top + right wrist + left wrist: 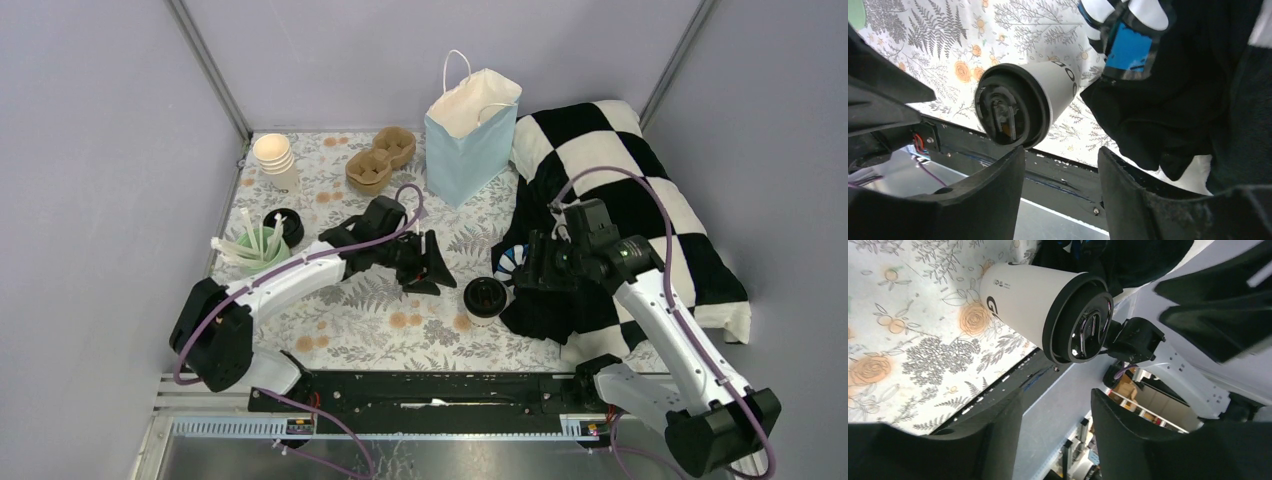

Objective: Pack the takeout coffee

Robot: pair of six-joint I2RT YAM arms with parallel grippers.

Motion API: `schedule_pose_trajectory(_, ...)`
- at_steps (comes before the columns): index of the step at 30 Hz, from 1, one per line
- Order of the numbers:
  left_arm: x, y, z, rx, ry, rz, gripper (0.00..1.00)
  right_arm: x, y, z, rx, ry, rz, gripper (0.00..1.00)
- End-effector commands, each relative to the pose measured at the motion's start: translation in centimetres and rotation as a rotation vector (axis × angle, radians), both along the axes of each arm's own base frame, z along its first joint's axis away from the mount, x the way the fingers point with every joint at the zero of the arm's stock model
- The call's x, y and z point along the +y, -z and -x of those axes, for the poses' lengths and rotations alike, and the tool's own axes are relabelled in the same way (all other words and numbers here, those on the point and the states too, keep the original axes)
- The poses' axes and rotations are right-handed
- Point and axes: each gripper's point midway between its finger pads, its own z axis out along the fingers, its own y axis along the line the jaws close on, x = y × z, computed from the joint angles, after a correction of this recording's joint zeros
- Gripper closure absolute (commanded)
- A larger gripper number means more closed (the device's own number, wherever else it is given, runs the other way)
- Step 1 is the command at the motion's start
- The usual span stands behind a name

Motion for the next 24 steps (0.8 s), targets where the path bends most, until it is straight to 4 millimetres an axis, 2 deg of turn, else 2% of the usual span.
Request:
schedule_pose_trajectory(1,-1.5,-1.8,-0.6,-0.028,0.016,0.064,0.49,0.9,1.7,0.0,0.049,-0.001,-0.213,0.41)
schedule_pose_trajectory(6,-1.9,0.3,0.2,0.041,0.052,0.031,0.54,2.1,2.7,0.1,0.086,-0.001,-0.346,0.49)
schedule_pose_trajectory(13,-2.9,1.8,0.1,0.051,0.085,0.001,0.57,2.2,3.7,0.6,0.096,-0.001,-0.365,0.49)
schedule_pose_trajectory(24,-3.6,2.3,-0.4,0.049,0.076,0.008,0.55,2.9,4.6,0.7,0.141,-0.027,-0.394,0.47)
